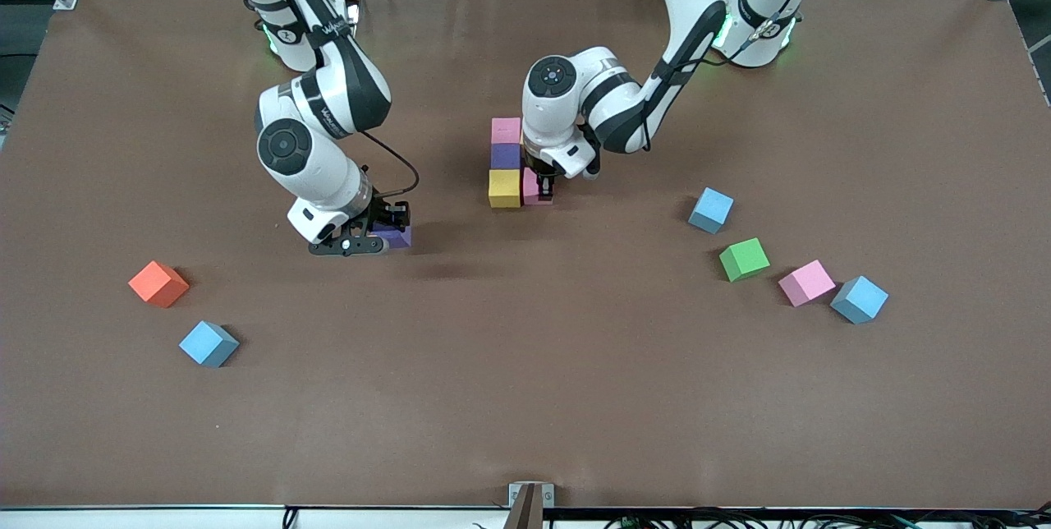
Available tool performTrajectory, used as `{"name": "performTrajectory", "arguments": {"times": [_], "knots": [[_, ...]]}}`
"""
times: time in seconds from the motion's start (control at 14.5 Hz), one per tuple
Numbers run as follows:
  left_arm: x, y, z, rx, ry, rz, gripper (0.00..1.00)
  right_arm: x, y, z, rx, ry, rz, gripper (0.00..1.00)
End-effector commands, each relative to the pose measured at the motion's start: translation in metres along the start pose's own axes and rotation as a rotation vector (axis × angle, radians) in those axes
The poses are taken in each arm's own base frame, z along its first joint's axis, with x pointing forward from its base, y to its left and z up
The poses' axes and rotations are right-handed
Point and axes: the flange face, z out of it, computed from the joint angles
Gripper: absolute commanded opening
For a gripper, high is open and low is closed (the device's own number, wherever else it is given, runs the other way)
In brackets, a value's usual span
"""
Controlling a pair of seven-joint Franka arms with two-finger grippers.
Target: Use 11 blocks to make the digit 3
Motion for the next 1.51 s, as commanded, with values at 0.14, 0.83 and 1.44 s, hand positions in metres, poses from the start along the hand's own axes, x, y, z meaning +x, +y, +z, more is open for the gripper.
{"name": "performTrajectory", "arguments": {"times": [0.14, 0.83, 1.44], "knots": [[0.0011, -0.0085, -0.004, -0.02, 0.002, 0.003, 0.36, 0.0029, -0.0066, 0.001, 0.013, -0.004, 0.014, 0.01], [-0.0015, -0.0013, -0.0047, -0.036, -0.012, 0.007, 0.36, 0.0026, -0.0065, 0.0013, 0.011, -0.006, 0.012, 0.02], [-0.0024, -0.0002, -0.0018, -0.048, -0.022, 0.018, 0.36, 0.0007, -0.0163, 0.0048, 0.01, -0.01, 0.027, 0.03]]}}
